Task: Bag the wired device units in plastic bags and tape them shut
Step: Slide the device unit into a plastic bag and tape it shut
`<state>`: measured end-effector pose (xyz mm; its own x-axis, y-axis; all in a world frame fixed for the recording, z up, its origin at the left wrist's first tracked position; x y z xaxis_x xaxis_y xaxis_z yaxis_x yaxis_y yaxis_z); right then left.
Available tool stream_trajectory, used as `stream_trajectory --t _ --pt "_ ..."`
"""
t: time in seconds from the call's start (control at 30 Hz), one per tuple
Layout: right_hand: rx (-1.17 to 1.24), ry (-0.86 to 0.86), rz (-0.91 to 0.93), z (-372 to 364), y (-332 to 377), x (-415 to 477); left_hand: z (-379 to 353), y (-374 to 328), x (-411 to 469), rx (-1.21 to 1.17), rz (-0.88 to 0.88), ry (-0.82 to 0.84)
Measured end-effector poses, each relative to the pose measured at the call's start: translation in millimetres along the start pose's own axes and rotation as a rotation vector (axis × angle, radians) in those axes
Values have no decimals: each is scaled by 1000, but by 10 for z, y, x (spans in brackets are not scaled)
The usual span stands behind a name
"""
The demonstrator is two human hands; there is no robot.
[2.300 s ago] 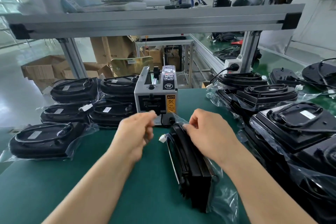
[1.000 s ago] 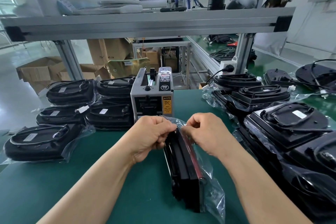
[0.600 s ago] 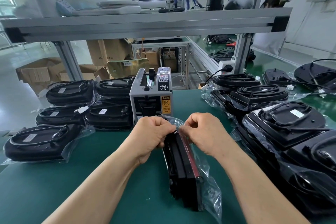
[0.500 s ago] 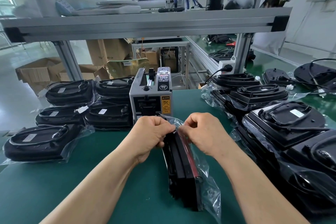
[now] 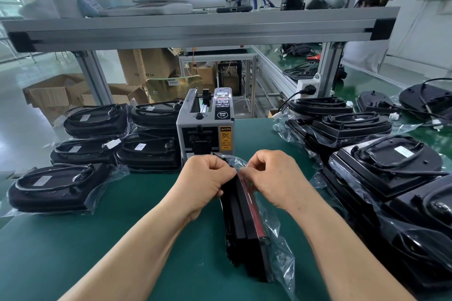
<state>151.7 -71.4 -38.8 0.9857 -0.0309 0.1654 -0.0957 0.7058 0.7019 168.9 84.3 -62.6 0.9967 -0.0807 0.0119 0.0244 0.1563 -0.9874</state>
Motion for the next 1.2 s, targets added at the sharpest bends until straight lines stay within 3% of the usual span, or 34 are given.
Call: stream_trajectory --t 0.23,0.53,0.77,0.87,0.97,1.03,1.1,1.2 --pt "4 -9 -6 2 -20 6 12 73 -44 122 21 -118" --pt "53 32 -4 46 -33 -14 -175 134 5 -239 238 -172" --pt "106 5 -41 80 -117 -16 -237 159 -167 -201 170 -45" --pt "278 63 -81 -17 -112 -44 -234 150 -228 -196 143 -70" --pt "575 293 -107 -160 12 -117 -253 104 -273 -95 99 -108" --pt "412 380 -29 -189 39 -141 -247 85 -326 -79 83 -102" --pt "100 378 51 -152 19 -155 -180 122 -391 -222 120 -73" --pt "81 426 85 -62 12 -177 65 234 -444 -215 133 -159"
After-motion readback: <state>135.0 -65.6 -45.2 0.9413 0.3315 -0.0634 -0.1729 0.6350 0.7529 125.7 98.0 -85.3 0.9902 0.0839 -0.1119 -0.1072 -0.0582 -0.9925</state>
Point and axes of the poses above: each hand's wrist, its own x-axis towards the middle knuckle, its own z-axis out of the back of the hand, y = z × x, the point moved 5 cm from there along x, towards the middle knuckle
